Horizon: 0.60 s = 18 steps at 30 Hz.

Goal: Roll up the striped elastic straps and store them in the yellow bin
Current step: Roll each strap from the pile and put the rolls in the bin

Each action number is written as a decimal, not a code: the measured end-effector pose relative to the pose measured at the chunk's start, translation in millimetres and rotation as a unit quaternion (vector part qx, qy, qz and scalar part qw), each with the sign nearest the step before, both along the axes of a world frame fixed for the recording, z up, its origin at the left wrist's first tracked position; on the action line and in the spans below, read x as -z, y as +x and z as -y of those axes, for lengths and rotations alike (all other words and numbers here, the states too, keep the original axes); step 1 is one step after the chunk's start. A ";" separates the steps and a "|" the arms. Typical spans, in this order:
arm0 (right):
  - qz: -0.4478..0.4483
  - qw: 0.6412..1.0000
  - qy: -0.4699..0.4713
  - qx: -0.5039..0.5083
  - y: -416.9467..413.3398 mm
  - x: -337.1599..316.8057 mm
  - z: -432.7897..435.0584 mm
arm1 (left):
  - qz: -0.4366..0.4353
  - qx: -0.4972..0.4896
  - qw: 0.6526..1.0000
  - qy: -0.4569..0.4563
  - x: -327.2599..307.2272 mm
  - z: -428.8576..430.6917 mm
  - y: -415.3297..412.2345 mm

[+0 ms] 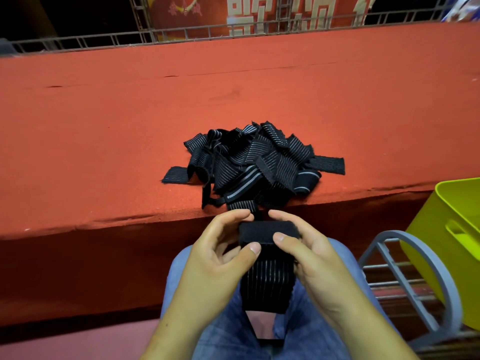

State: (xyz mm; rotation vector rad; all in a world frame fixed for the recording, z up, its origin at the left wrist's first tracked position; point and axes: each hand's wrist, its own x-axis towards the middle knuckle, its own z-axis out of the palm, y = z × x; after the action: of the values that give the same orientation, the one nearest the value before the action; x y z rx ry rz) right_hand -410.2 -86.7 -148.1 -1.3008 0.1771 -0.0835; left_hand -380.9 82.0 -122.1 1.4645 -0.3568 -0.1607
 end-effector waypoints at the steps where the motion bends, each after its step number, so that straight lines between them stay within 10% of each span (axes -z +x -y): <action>1: 0.002 1.000 -0.004 -0.002 -0.7 -1.0 -0.1 | -0.004 0.001 1.000 0.000 -0.1 0.1 -0.2; 18: 0.023 0.999 -0.041 0.004 -1.0 0.1 -2.9 | 0.004 -0.035 0.999 0.034 4.5 -0.7 3.7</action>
State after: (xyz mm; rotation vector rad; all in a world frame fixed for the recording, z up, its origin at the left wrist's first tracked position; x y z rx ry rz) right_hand -411.2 -83.9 -148.2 -1.3781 0.1410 -0.1279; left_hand -377.2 82.7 -126.6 1.5435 -0.3089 -0.1117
